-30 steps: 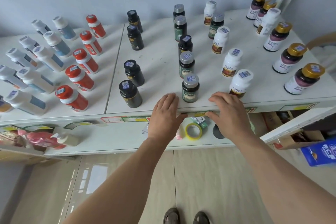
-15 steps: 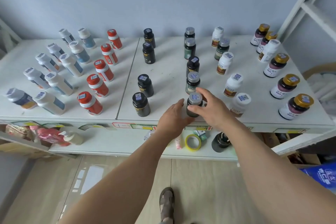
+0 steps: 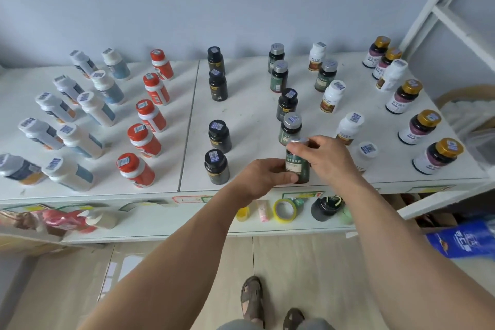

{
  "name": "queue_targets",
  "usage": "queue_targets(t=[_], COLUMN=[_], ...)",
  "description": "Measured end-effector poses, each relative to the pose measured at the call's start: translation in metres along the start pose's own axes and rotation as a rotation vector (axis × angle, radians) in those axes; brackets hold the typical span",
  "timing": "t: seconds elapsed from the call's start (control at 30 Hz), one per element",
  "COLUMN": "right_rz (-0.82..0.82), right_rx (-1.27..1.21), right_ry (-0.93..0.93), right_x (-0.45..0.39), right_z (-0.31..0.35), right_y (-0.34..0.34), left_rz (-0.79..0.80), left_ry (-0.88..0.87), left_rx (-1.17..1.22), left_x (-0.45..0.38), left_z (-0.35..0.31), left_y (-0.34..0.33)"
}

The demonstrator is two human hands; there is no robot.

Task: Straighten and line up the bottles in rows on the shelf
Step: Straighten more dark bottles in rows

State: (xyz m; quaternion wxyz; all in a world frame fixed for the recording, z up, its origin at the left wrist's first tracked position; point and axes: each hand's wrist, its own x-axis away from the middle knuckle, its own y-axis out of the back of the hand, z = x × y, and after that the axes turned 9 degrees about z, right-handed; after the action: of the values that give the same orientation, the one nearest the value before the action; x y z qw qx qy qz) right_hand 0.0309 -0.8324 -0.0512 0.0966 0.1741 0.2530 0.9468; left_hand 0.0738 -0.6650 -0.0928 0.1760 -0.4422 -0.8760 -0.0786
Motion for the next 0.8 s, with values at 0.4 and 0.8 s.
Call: queue_targets(t=[0.4,0.8], right_rz=[0.019,0.144], right_rx=[0.016,-0.041], right_ry=[-0.031,0.045], right_x=[0.0,-0.009], right_z=[0.01,-0.021], right_y=[0.013,0.003], left_rz=[0.069,-0.203], left_ry=[0.044,0.103], left_rx=[-0.021,-0.988], left_x=[0.0,-0.004], left_z=[-0.019,-0.028], left_y=[0.003,0.012])
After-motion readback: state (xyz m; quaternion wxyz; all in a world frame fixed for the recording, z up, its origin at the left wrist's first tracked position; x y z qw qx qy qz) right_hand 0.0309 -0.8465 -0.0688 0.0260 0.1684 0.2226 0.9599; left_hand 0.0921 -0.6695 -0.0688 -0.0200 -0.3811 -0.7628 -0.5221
